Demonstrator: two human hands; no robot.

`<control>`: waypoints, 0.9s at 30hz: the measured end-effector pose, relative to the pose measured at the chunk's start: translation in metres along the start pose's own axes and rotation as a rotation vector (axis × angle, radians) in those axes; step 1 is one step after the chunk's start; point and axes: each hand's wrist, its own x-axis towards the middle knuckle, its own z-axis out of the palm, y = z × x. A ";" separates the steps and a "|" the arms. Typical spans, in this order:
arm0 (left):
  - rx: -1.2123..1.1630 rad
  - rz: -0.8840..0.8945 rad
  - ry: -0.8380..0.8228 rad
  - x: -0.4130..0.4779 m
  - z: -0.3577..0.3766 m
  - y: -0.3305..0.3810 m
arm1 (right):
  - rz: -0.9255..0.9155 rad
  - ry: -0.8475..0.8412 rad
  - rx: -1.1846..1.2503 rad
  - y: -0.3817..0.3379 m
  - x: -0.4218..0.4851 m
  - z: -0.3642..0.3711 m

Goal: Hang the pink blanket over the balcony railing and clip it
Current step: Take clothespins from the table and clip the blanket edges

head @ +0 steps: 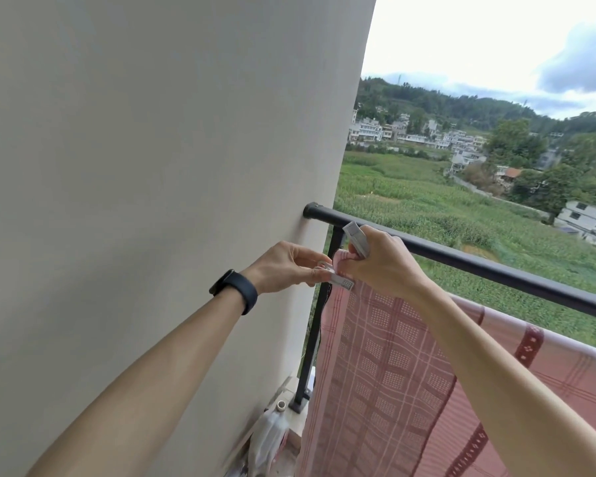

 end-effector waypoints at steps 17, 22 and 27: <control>-0.338 -0.144 0.301 -0.098 0.049 -0.069 | -0.257 0.187 0.728 0.006 -0.103 0.056; -0.395 -0.347 0.114 -0.149 0.092 -0.120 | 0.518 -0.223 1.011 0.027 -0.165 0.160; -0.342 -0.485 0.049 -0.188 0.138 -0.168 | 0.865 -0.283 1.176 0.039 -0.205 0.234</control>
